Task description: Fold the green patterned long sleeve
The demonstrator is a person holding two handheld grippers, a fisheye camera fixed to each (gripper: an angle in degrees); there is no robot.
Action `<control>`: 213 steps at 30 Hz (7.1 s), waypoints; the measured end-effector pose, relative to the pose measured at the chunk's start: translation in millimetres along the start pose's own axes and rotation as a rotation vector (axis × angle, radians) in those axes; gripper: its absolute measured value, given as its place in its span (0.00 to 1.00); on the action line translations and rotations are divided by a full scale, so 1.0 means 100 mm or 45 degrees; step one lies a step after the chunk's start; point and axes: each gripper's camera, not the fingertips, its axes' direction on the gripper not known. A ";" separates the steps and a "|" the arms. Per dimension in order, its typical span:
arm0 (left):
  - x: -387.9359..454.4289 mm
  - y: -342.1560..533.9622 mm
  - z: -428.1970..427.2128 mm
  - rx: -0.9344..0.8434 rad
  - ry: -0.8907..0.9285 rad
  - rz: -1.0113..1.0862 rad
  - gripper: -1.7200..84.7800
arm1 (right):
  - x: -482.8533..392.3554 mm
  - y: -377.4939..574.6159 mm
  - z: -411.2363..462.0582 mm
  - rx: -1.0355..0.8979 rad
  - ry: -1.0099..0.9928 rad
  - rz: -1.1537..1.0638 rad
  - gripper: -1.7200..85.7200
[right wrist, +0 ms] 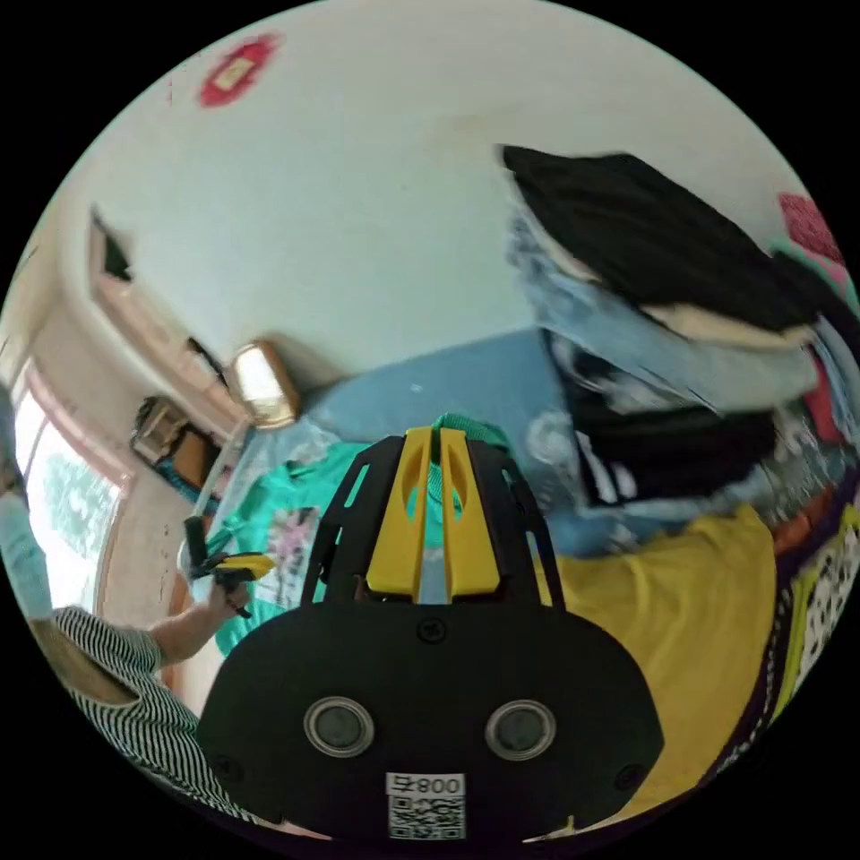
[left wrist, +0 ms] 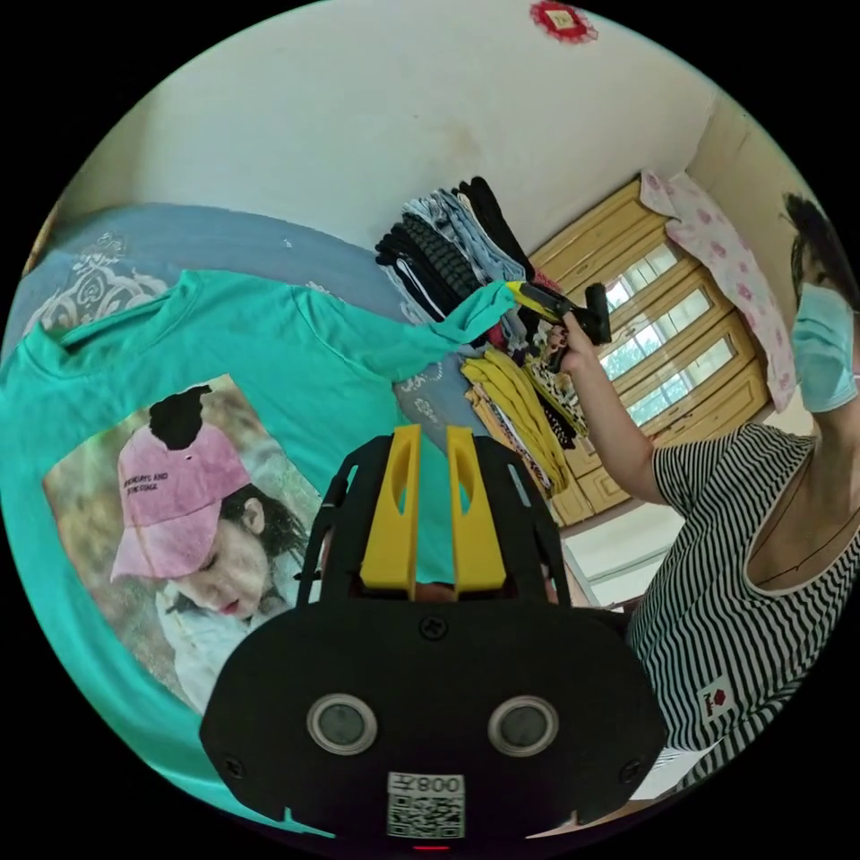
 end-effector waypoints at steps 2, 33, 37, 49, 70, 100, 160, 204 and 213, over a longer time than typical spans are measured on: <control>-0.08 0.07 -0.30 0.109 -0.016 -0.049 0.09 | -0.72 0.01 0.25 -0.018 -0.222 -0.216 0.04; -1.50 -0.03 -0.81 0.015 -0.565 -0.417 0.07 | -3.39 1.42 3.14 -0.668 -0.112 -0.883 0.08; -1.35 -0.24 -0.92 0.086 -0.549 -0.363 0.05 | -3.32 1.42 3.26 -0.704 -0.111 -0.810 0.04; 0.36 -0.94 -2.20 0.258 -0.646 0.306 0.05 | -3.39 1.35 2.16 -0.183 -0.759 -0.613 0.02; -0.43 0.48 -1.16 -0.228 -0.379 -0.211 0.08 | -2.96 2.44 2.97 -0.631 -0.723 -0.450 0.02; -0.17 0.71 -1.13 -0.217 -0.547 -0.394 0.11 | -2.08 1.53 3.10 -0.658 -0.290 -0.490 0.02; -0.48 0.25 -2.45 0.162 -0.594 -0.548 0.04 | -0.95 -0.58 4.22 -0.638 0.146 -0.299 0.03; 0.14 -1.01 -2.24 0.122 -0.867 -0.433 0.02 | -2.51 1.03 3.12 -0.353 0.273 -0.556 0.02; 0.27 -1.08 -2.77 0.164 -0.920 -0.477 0.02 | -2.75 0.72 4.01 -0.589 0.270 -0.523 0.02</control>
